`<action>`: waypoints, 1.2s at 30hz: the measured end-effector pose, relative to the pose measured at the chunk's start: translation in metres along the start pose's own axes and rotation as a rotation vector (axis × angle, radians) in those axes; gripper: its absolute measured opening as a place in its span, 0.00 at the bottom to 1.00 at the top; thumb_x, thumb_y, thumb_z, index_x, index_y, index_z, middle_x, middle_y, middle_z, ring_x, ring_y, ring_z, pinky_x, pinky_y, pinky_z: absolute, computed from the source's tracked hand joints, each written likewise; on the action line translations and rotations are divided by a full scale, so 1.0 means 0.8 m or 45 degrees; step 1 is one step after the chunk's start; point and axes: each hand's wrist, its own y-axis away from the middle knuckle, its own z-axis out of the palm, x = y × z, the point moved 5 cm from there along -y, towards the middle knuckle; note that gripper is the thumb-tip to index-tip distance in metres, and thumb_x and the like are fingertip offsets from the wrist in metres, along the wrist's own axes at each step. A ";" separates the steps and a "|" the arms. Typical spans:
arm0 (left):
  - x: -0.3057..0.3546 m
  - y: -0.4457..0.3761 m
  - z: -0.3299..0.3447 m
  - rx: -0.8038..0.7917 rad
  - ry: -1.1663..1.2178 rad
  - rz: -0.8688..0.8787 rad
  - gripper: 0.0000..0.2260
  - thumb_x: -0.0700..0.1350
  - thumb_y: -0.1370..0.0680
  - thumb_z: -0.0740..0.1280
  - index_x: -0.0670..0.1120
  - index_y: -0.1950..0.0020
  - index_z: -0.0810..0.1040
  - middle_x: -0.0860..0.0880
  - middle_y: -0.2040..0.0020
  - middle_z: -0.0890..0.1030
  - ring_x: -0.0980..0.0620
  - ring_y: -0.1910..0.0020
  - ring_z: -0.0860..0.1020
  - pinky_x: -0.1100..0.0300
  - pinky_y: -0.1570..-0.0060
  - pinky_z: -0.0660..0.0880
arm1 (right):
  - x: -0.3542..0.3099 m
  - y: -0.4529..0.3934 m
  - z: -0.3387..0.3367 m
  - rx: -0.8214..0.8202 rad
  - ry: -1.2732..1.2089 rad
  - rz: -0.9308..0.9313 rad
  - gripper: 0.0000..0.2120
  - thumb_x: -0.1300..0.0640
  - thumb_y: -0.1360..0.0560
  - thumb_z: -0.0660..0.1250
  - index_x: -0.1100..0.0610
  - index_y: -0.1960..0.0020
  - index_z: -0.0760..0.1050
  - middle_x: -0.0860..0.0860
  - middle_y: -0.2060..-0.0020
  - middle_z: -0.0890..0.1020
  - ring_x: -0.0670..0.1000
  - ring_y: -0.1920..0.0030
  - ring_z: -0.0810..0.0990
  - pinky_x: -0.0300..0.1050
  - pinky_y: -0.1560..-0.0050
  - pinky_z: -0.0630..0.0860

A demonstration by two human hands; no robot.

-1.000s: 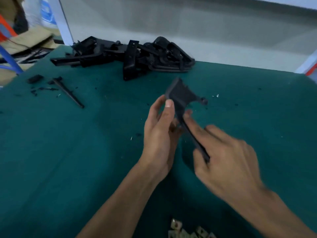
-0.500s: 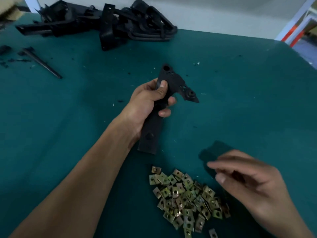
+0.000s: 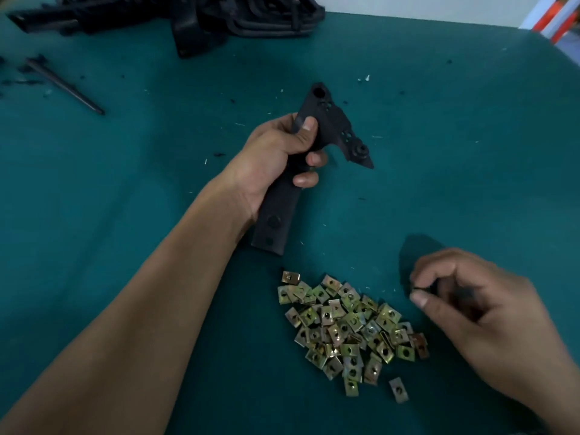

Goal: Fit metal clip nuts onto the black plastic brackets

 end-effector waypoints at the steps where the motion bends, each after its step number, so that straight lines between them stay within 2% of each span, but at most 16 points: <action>1: 0.000 0.000 -0.001 -0.003 -0.005 -0.005 0.10 0.40 0.16 0.60 0.45 0.57 0.68 0.50 0.61 0.70 0.55 0.70 0.69 0.65 0.77 0.63 | 0.002 -0.007 0.000 0.015 -0.116 0.017 0.07 0.56 0.28 0.73 0.45 0.56 0.78 0.47 0.55 0.84 0.50 0.65 0.78 0.40 0.66 0.75; 3: -0.001 -0.001 -0.001 -0.019 -0.006 -0.011 0.09 0.39 0.16 0.60 0.45 0.55 0.68 0.50 0.61 0.70 0.55 0.69 0.69 0.65 0.77 0.64 | 0.004 -0.027 0.005 0.028 -0.354 0.025 0.03 0.55 0.27 0.71 0.48 0.55 0.80 0.50 0.55 0.86 0.51 0.60 0.83 0.38 0.66 0.77; 5: -0.002 -0.001 -0.001 -0.043 0.012 -0.011 0.06 0.39 0.16 0.60 0.44 0.52 0.67 0.49 0.59 0.69 0.55 0.70 0.69 0.65 0.77 0.64 | 0.007 -0.055 0.013 0.030 -0.646 0.063 0.02 0.57 0.25 0.71 0.52 0.53 0.80 0.54 0.55 0.87 0.55 0.58 0.86 0.40 0.68 0.78; 8: -0.003 -0.003 -0.003 -0.081 0.029 0.003 0.03 0.40 0.16 0.61 0.44 0.46 0.66 0.49 0.59 0.70 0.55 0.70 0.68 0.65 0.77 0.64 | 0.013 -0.107 0.024 0.129 -1.134 0.179 0.02 0.62 0.25 0.70 0.57 0.53 0.80 0.56 0.61 0.85 0.54 0.62 0.83 0.41 0.64 0.78; 10: -0.003 -0.002 -0.004 -0.112 0.034 0.016 0.06 0.42 0.18 0.64 0.44 0.51 0.68 0.50 0.59 0.69 0.56 0.69 0.67 0.65 0.77 0.64 | 0.015 -0.145 0.032 0.245 -1.363 0.264 0.06 0.68 0.23 0.66 0.59 0.54 0.78 0.54 0.65 0.81 0.51 0.64 0.79 0.41 0.62 0.75; 12: -0.002 -0.001 -0.005 -0.130 0.035 0.027 0.10 0.44 0.20 0.67 0.46 0.57 0.67 0.51 0.61 0.67 0.56 0.69 0.66 0.66 0.77 0.63 | 0.008 -0.178 0.041 0.330 -1.476 0.306 0.10 0.73 0.23 0.61 0.60 0.56 0.76 0.53 0.67 0.77 0.49 0.66 0.74 0.40 0.66 0.70; 15: 0.001 0.000 -0.005 -0.149 0.039 0.034 0.11 0.46 0.23 0.69 0.48 0.59 0.68 0.52 0.64 0.65 0.57 0.69 0.64 0.66 0.78 0.63 | -0.006 -0.207 0.058 0.261 -1.579 0.336 0.11 0.73 0.27 0.58 0.62 0.60 0.76 0.52 0.72 0.74 0.47 0.71 0.68 0.38 0.72 0.60; 17: 0.004 0.001 -0.006 -0.133 0.030 0.045 0.11 0.46 0.24 0.70 0.47 0.58 0.69 0.51 0.63 0.65 0.57 0.70 0.63 0.67 0.78 0.62 | -0.014 -0.214 0.065 0.119 -1.600 0.334 0.09 0.69 0.32 0.61 0.62 0.62 0.80 0.51 0.74 0.77 0.47 0.74 0.70 0.40 0.72 0.57; 21: 0.007 0.001 -0.008 -0.097 -0.024 0.064 0.09 0.45 0.23 0.69 0.47 0.57 0.69 0.51 0.62 0.64 0.57 0.71 0.62 0.67 0.79 0.61 | -0.011 -0.215 0.068 -0.072 -1.593 0.259 0.11 0.67 0.32 0.64 0.58 0.64 0.84 0.53 0.70 0.82 0.47 0.71 0.77 0.37 0.73 0.66; 24: 0.010 0.001 -0.015 -0.070 -0.068 0.095 0.09 0.44 0.22 0.69 0.46 0.56 0.69 0.51 0.63 0.65 0.57 0.71 0.62 0.67 0.80 0.61 | -0.006 -0.219 0.072 -0.122 -1.539 0.234 0.09 0.68 0.30 0.68 0.58 0.61 0.85 0.55 0.65 0.83 0.50 0.65 0.80 0.41 0.63 0.72; 26: 0.014 0.000 -0.021 -0.041 -0.095 0.114 0.09 0.44 0.23 0.69 0.46 0.56 0.69 0.51 0.63 0.65 0.57 0.72 0.62 0.67 0.80 0.61 | -0.006 -0.222 0.076 -0.109 -1.548 0.255 0.07 0.67 0.31 0.73 0.58 0.57 0.86 0.56 0.63 0.84 0.51 0.62 0.81 0.43 0.59 0.75; 28: 0.016 0.000 -0.025 -0.032 -0.102 0.127 0.08 0.43 0.23 0.69 0.46 0.57 0.70 0.51 0.64 0.64 0.58 0.72 0.62 0.67 0.80 0.61 | -0.003 -0.223 0.077 -0.062 -1.604 0.296 0.08 0.65 0.35 0.75 0.58 0.56 0.86 0.56 0.63 0.85 0.50 0.62 0.83 0.41 0.59 0.79; 31: 0.015 -0.001 -0.026 -0.036 -0.105 0.129 0.09 0.44 0.24 0.70 0.46 0.57 0.70 0.51 0.64 0.64 0.58 0.72 0.62 0.67 0.80 0.61 | -0.002 -0.224 0.077 -0.015 -1.627 0.343 0.05 0.64 0.37 0.75 0.58 0.61 0.85 0.56 0.64 0.85 0.48 0.64 0.84 0.36 0.62 0.80; 36: 0.015 0.000 -0.022 -0.029 -0.126 0.122 0.08 0.44 0.24 0.69 0.46 0.56 0.71 0.51 0.63 0.64 0.58 0.72 0.62 0.67 0.80 0.61 | -0.008 -0.222 0.072 -0.013 -1.622 0.345 0.04 0.65 0.37 0.75 0.59 0.63 0.84 0.57 0.63 0.86 0.50 0.62 0.85 0.38 0.59 0.81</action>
